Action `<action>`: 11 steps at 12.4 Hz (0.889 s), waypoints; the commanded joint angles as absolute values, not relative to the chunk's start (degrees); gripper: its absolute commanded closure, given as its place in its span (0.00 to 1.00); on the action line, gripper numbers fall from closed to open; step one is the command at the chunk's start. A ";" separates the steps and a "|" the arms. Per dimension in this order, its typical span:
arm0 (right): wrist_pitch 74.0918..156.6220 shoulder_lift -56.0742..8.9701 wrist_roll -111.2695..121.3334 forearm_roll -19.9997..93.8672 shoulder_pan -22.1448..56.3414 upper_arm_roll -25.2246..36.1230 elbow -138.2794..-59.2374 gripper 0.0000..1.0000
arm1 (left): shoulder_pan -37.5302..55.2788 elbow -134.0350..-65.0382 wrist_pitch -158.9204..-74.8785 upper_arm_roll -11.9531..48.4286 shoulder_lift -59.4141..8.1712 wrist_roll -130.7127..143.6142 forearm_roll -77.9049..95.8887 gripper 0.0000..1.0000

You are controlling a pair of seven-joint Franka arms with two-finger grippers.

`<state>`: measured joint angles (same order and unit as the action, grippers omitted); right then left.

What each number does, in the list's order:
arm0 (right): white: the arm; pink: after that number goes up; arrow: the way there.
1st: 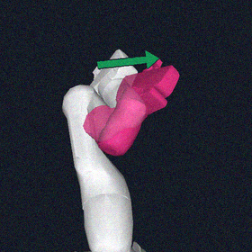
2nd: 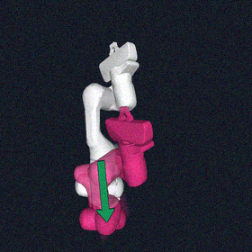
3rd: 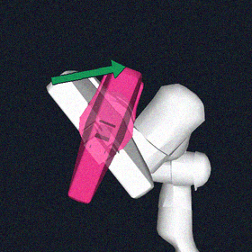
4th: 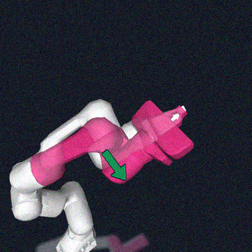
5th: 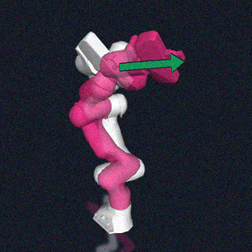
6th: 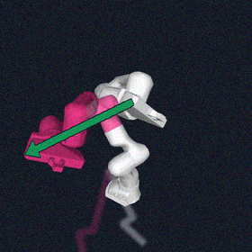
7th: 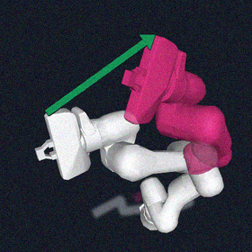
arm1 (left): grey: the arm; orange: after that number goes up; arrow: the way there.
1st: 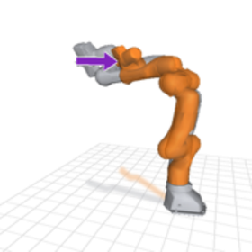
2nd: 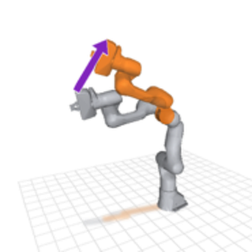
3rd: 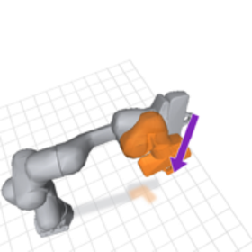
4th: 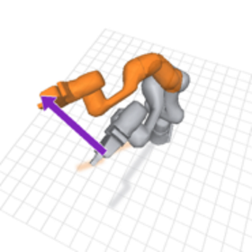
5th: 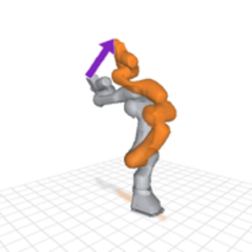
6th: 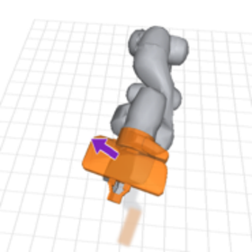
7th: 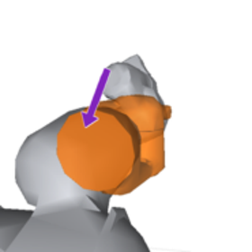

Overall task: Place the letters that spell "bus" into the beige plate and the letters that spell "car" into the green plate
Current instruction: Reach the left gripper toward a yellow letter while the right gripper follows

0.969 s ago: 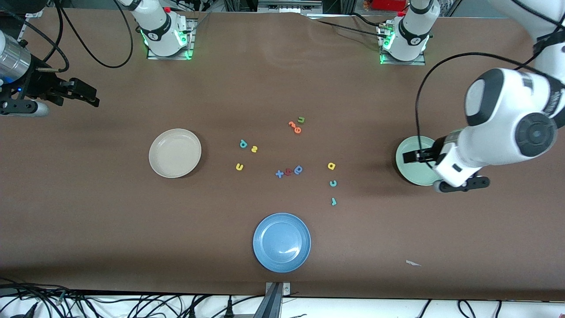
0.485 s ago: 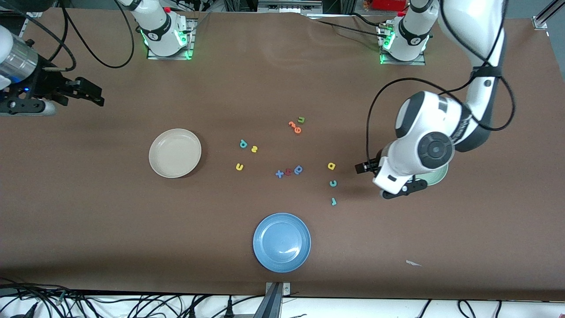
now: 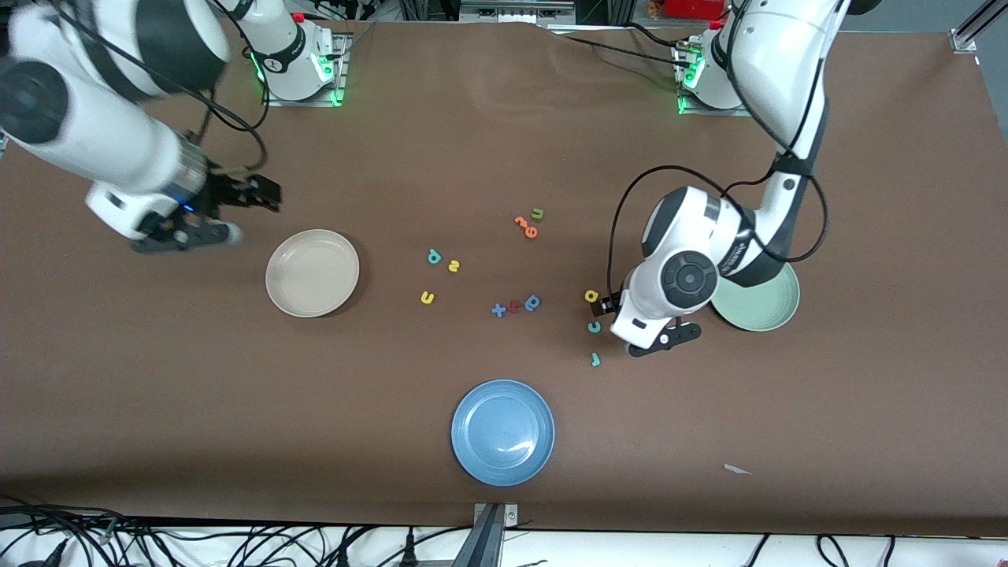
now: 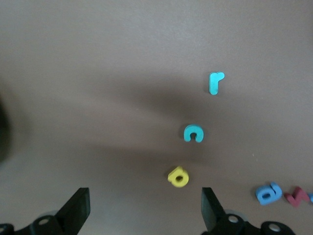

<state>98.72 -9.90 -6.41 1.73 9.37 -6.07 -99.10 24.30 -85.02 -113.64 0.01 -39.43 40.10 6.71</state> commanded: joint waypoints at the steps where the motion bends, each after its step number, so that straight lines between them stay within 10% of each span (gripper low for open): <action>1: 104.39 -18.78 -12.18 1.67 12.29 -5.98 -95.64 0.00 | 26.01 -87.88 -118.46 -0.53 -39.81 41.39 9.04 0.00; 8: 123.54 -40.75 -39.07 0.97 21.34 -5.89 -86.23 0.01 | 27.42 -91.93 -126.83 0.53 -41.92 41.40 10.46 0.00; 11: 127.35 -43.24 -48.15 -2.61 24.69 -5.54 -86.13 0.22 | 27.42 -92.29 -127.00 0.53 -42.18 41.40 10.98 0.09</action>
<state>127.43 -41.74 -43.25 0.47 23.25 -6.03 -88.71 27.07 -91.79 -126.13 0.85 -42.25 41.46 8.87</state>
